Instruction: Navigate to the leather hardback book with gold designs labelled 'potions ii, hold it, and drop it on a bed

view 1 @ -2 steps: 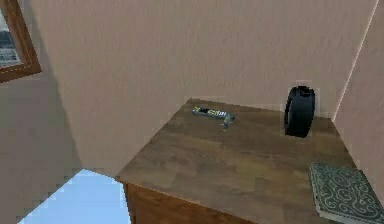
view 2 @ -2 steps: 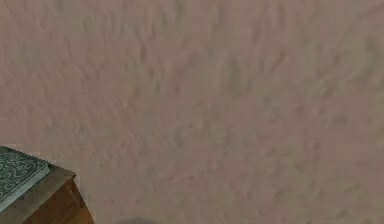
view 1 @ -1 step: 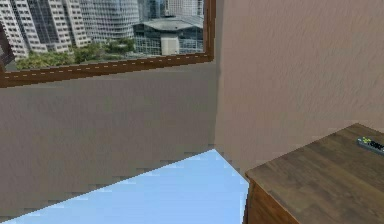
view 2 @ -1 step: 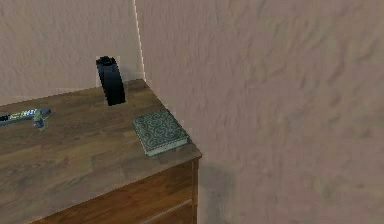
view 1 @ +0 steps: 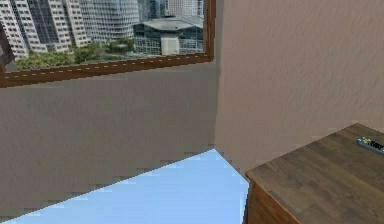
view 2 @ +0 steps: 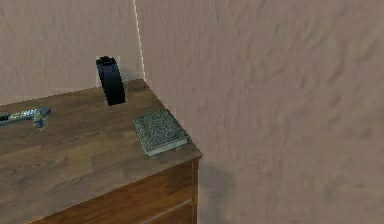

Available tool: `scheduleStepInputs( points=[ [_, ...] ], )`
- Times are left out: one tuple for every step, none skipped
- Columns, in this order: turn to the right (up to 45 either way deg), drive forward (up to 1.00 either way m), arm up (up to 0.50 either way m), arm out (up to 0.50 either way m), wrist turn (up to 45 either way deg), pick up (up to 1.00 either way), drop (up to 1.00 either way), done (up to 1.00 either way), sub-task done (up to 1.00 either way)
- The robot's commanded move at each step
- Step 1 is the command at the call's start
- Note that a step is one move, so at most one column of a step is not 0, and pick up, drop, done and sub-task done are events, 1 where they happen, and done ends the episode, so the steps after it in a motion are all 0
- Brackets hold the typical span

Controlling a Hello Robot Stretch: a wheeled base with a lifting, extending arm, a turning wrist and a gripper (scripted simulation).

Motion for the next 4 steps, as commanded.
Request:
scheduleStepInputs(
  points=[
    [0.0,0.00,0.38,0.00,0.0,0.00,0.00,0.00,0.00],
    [0.0,0.00,0.00,0.22,0.0,0.00,0.00,0.00,0.00],
    [0.0,0.00,0.00,0.00,45.0,0.00,0.00,0.00,0.00],
    [0.0,0.00,0.00,0.00,45.0,0.00,0.00,0.00,0.00]
  ],
)
